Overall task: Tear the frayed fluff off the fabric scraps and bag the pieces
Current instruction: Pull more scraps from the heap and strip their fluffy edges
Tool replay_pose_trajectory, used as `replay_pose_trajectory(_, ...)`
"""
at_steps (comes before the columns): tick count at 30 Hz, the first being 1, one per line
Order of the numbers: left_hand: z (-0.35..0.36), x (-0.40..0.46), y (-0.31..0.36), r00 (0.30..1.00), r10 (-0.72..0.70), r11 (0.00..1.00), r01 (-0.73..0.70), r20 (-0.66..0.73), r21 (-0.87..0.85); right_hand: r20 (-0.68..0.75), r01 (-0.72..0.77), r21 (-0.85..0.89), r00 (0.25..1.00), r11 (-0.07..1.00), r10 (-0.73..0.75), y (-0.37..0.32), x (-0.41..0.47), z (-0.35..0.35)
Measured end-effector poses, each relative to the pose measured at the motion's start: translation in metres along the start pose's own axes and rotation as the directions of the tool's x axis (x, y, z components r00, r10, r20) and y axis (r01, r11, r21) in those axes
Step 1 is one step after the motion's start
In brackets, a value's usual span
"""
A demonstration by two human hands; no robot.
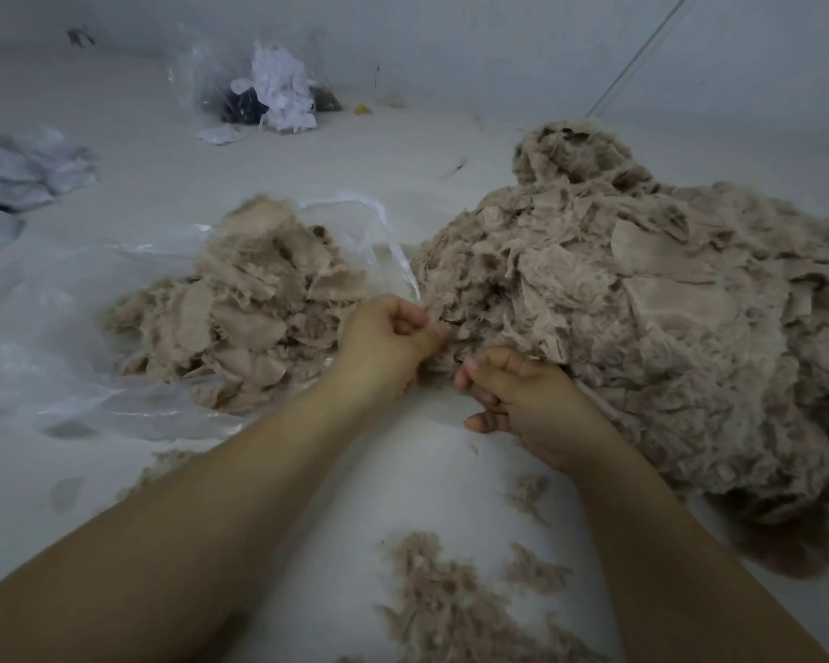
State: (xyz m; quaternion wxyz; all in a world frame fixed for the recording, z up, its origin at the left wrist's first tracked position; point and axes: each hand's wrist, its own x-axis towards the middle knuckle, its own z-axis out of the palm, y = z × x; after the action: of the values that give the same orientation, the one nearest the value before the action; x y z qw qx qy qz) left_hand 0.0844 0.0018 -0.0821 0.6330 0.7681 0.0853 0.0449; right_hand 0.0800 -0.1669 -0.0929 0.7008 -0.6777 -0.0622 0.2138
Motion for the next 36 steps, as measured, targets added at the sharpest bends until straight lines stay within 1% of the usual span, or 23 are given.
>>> replay_pose_trajectory(3, 0.015, 0.000, -0.007, 0.997, 0.075, 0.955, -0.074, 0.009, 0.288, -0.019, -0.011, 0.044, 1.000, 0.999, 0.012, -0.002, -0.001, 0.001)
replay_pose_trajectory(4, 0.017, 0.002, -0.007, 0.995, 0.104, 0.936, -0.100, 0.007, 0.338, -0.025, -0.015, 0.060, 1.000, 0.998, 0.016, -0.003, -0.001, 0.002)
replay_pose_trajectory(6, 0.018, 0.002, -0.009, 0.988, 0.155, 0.911, -0.147, 0.010, 0.385, -0.039, -0.016, 0.079, 0.999, 0.997, 0.019, -0.004, -0.001, 0.003)
replay_pose_trajectory(8, 0.017, -0.002, -0.012, 0.980, 0.194, 0.884, -0.189, 0.032, 0.427, -0.024, 0.011, 0.060, 1.000, 0.998, -0.010, -0.005, -0.001, 0.002)
replay_pose_trajectory(11, 0.017, -0.016, -0.017, 0.959, 0.250, 0.845, -0.284, 0.135, 0.453, 0.034, 0.038, 0.016, 0.999, 0.999, -0.038, -0.005, 0.001, 0.001)
replay_pose_trajectory(13, 0.019, -0.024, -0.018, 0.940, 0.263, 0.801, -0.339, 0.219, 0.492, 0.019, 0.003, 0.024, 1.000, 1.000, -0.004, -0.005, 0.003, 0.001)
replay_pose_trajectory(14, 0.020, -0.027, -0.017, 0.934, 0.264, 0.795, -0.352, 0.240, 0.494, 0.007, -0.017, 0.028, 1.000, 0.999, 0.017, -0.005, 0.004, 0.001)
replay_pose_trajectory(16, 0.021, -0.034, -0.013, 0.927, 0.284, 0.835, -0.365, 0.247, 0.412, -0.012, -0.053, 0.040, 0.999, 0.998, 0.053, -0.004, 0.004, 0.000)
replay_pose_trajectory(18, 0.019, -0.042, -0.009, 0.924, 0.299, 0.898, -0.357, 0.238, 0.256, -0.026, -0.078, 0.078, 0.996, 0.994, 0.081, -0.003, 0.004, -0.002)
replay_pose_trajectory(20, 0.018, -0.051, -0.006, 0.930, 0.278, 0.934, -0.320, 0.241, 0.156, -0.054, -0.093, 0.112, 0.994, 0.989, 0.100, -0.002, 0.005, -0.003)
replay_pose_trajectory(23, 0.013, -0.061, -0.003, 0.942, 0.247, 0.945, -0.286, 0.228, 0.157, -0.057, -0.093, 0.174, 0.993, 0.980, 0.105, -0.002, 0.006, -0.001)
replay_pose_trajectory(24, 0.010, -0.061, -0.002, 0.946, 0.215, 0.952, -0.259, 0.244, 0.165, -0.049, -0.095, 0.172, 0.993, 0.981, 0.105, -0.002, 0.006, -0.001)
replay_pose_trajectory(25, 0.005, -0.061, 0.001, 0.940, 0.166, 0.958, -0.225, 0.297, 0.177, -0.044, -0.097, 0.150, 0.994, 0.984, 0.104, -0.002, 0.005, -0.001)
replay_pose_trajectory(26, -0.002, -0.059, 0.005, 0.916, 0.098, 0.960, -0.190, 0.389, 0.207, -0.042, -0.096, 0.121, 0.994, 0.988, 0.102, -0.002, 0.004, -0.001)
replay_pose_trajectory(28, -0.013, -0.054, 0.013, 0.805, -0.035, 0.945, -0.166, 0.593, 0.281, -0.048, -0.089, 0.092, 0.994, 0.992, 0.093, -0.004, 0.002, 0.000)
replay_pose_trajectory(29, -0.015, -0.050, 0.015, 0.780, -0.049, 0.941, -0.173, 0.624, 0.291, -0.055, -0.085, 0.096, 0.994, 0.992, 0.090, -0.005, 0.002, 0.001)
replay_pose_trajectory(30, -0.015, -0.045, 0.017, 0.812, -0.027, 0.942, -0.175, 0.583, 0.288, -0.063, -0.084, 0.108, 0.994, 0.991, 0.091, -0.005, 0.001, 0.001)
replay_pose_trajectory(31, -0.013, -0.040, 0.017, 0.877, 0.019, 0.943, -0.176, 0.481, 0.283, -0.072, -0.084, 0.125, 0.993, 0.989, 0.094, -0.006, 0.001, 0.001)
replay_pose_trajectory(32, -0.009, -0.035, 0.015, 0.936, 0.084, 0.934, -0.194, 0.342, 0.301, -0.080, -0.083, 0.138, 0.992, 0.987, 0.095, -0.006, 0.001, 0.001)
replay_pose_trajectory(33, -0.004, -0.031, 0.014, 0.959, 0.151, 0.913, -0.229, 0.242, 0.337, -0.085, -0.082, 0.145, 0.992, 0.986, 0.095, -0.005, 0.000, 0.001)
replay_pose_trajectory(34, 0.000, -0.028, 0.013, 0.953, 0.206, 0.872, -0.282, 0.222, 0.400, -0.091, -0.079, 0.151, 0.991, 0.985, 0.093, -0.004, 0.000, 0.002)
replay_pose_trajectory(36, 0.010, -0.026, 0.007, 0.915, 0.259, 0.788, -0.385, 0.308, 0.480, -0.104, -0.065, 0.158, 0.991, 0.985, 0.082, -0.002, 0.001, 0.002)
